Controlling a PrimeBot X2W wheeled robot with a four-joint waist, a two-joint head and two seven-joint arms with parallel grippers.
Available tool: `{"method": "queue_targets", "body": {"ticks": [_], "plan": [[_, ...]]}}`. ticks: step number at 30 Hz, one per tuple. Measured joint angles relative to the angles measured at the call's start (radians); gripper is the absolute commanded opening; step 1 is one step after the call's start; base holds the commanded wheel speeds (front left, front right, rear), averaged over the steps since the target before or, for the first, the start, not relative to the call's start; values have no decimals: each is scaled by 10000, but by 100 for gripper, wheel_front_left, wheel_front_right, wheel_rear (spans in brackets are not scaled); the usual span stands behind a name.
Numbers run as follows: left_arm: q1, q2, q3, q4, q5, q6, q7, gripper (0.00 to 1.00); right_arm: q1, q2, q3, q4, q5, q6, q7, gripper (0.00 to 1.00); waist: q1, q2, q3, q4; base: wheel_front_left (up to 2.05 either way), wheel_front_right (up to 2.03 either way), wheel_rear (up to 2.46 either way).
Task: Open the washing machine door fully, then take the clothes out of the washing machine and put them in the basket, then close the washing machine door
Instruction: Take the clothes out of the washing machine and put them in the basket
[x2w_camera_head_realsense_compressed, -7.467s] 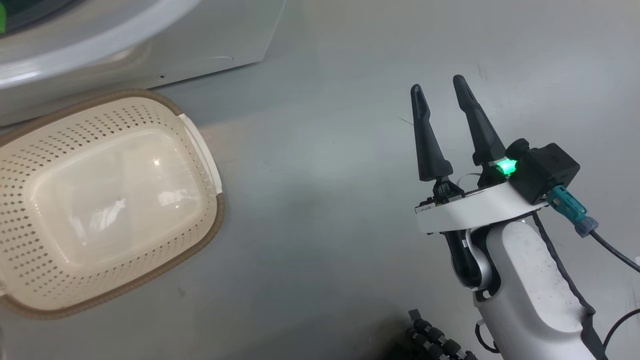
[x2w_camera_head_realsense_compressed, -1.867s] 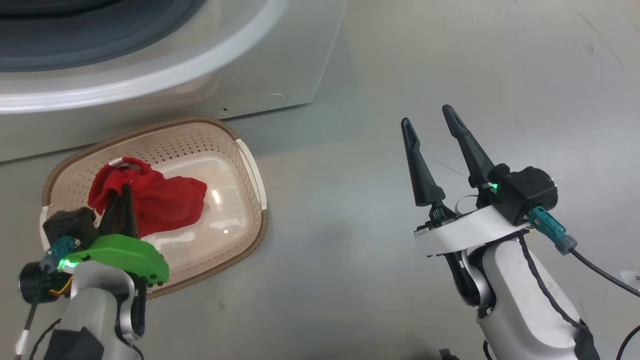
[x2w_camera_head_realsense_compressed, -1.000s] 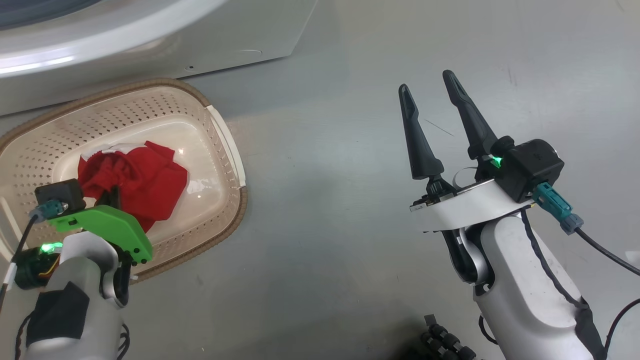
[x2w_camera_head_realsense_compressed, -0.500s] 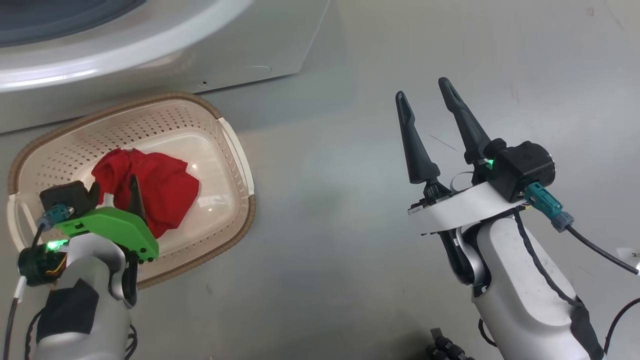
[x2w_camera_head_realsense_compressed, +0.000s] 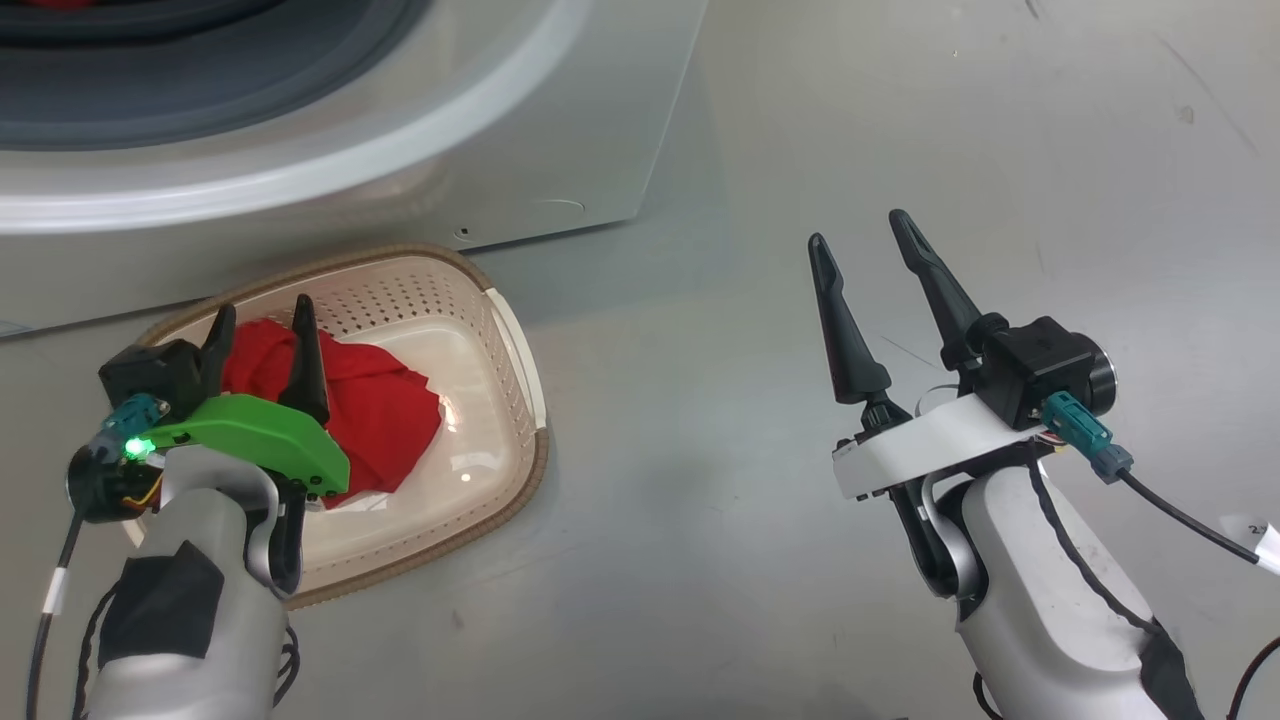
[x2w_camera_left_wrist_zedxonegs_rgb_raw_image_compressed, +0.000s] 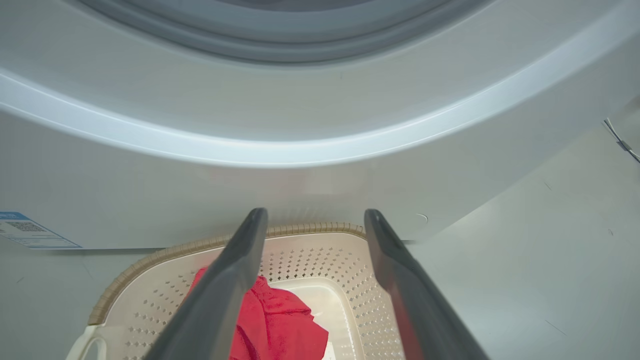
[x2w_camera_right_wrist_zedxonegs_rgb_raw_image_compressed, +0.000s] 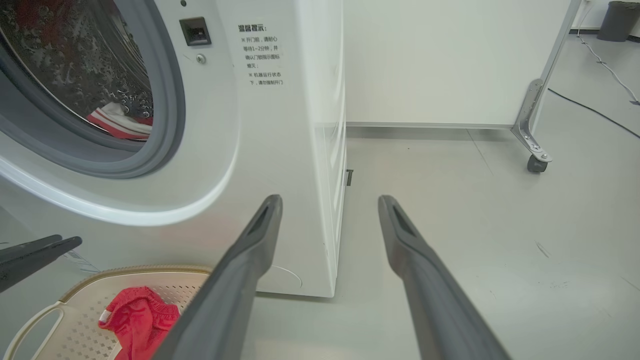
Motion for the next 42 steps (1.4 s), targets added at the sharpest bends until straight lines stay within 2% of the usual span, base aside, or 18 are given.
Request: {"method": "queue_targets", "body": {"ticks": [7, 13, 22, 24, 26, 28, 42], "plan": [[70, -61, -113, -897, 387, -81, -15, 100, 371, -59, -384, 221, -117, 0, 0, 100, 0, 0, -658, 397, 0, 0, 0], [382, -79, 92, -2247, 610, -81, -15, 100, 634, -90, -533, 380, -163, 88, 0, 100, 0, 0, -1244, 774, 0, 0, 0], [1379, -96, 81, -3398, 995, -63, -15, 100, 1086, -84, -940, 412, -169, 161, 0, 100, 0, 0, -2141, 1218, 0, 0, 0], [1656, -96, 86, -3647, 1087, -44, -13, 100, 1241, -82, -955, 430, -169, 167, 0, 100, 0, 0, -2337, 1295, 0, 0, 0], [2822, -61, 222, -4092, 1151, 190, -13, 100, 1728, -67, -901, 539, -169, 263, 0, 100, 0, 0, -2937, 1414, 0, 0, 0], [3335, -63, 232, -4307, 1154, 274, -13, 100, 1963, -67, -940, 606, -157, 265, 0, 100, 0, 0, -3221, 1434, 0, 0, 0], [4978, -144, -171, -5070, 1208, 458, -13, 100, 2733, -56, -1118, 637, -159, 355, 0, 100, 0, 0, -4227, 1584, 0, 0, 0]]}}
